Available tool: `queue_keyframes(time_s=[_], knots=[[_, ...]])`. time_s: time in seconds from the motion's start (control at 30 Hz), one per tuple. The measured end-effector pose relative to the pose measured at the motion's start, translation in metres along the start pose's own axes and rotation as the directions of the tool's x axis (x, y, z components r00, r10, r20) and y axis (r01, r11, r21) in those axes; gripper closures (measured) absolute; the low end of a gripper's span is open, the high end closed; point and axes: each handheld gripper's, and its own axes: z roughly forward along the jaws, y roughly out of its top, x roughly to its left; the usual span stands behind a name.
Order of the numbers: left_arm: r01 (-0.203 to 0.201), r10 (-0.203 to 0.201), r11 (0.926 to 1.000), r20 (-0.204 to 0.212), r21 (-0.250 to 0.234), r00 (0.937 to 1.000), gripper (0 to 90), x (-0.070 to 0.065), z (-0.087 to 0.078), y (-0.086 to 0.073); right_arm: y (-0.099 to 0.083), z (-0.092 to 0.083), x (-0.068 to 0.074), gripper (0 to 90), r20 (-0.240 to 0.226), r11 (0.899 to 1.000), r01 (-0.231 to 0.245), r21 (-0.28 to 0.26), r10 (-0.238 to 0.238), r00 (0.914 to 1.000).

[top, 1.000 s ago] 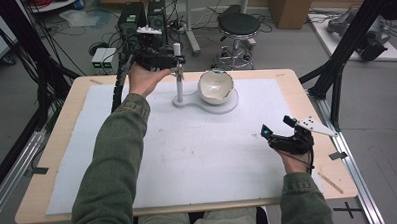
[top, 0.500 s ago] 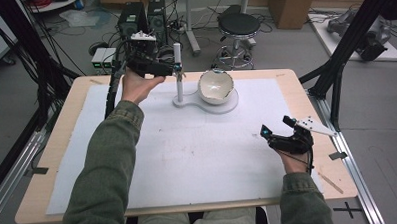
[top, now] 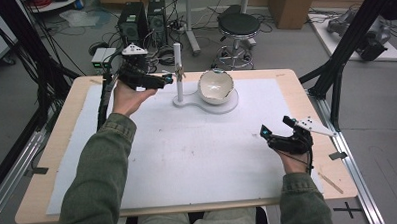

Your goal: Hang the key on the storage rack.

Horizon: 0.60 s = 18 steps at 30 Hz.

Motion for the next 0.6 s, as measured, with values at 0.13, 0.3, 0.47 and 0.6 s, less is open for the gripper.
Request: queue_keyframes(time_s=[0.13, 0.3, 0.47, 0.6], knots=[[0.003, -0.003, 1.0000, 0.001, -0.006, 1.0000, 1.6, 0.000, -0.003, -0.008, 0.000, 0.000, 0.000, 0.6, -0.001, 1.000, 0.001, 0.002, -0.001, 1.0000], [-0.007, 0.007, 0.9997, 0.001, -0.022, 1.0000, 1.6, 0.000, -0.008, -0.017, 0.000, 0.000, 0.001, 0.6, 0.001, 1.000, -0.002, 0.004, 0.002, 1.0000], [0.006, -0.007, 0.9996, -0.009, -0.029, 0.9999, 1.6, 0.004, -0.012, -0.027, 0.000, 0.000, 0.000, 0.6, 0.000, 1.000, 0.003, 0.001, -0.003, 1.0000], [0.013, -0.013, 0.9989, -0.011, -0.046, 0.9999, 1.6, 0.005, -0.017, -0.032, 0.000, 0.000, 0.000, 0.6, 0.001, 1.000, 0.002, 0.001, -0.002, 1.0000]])
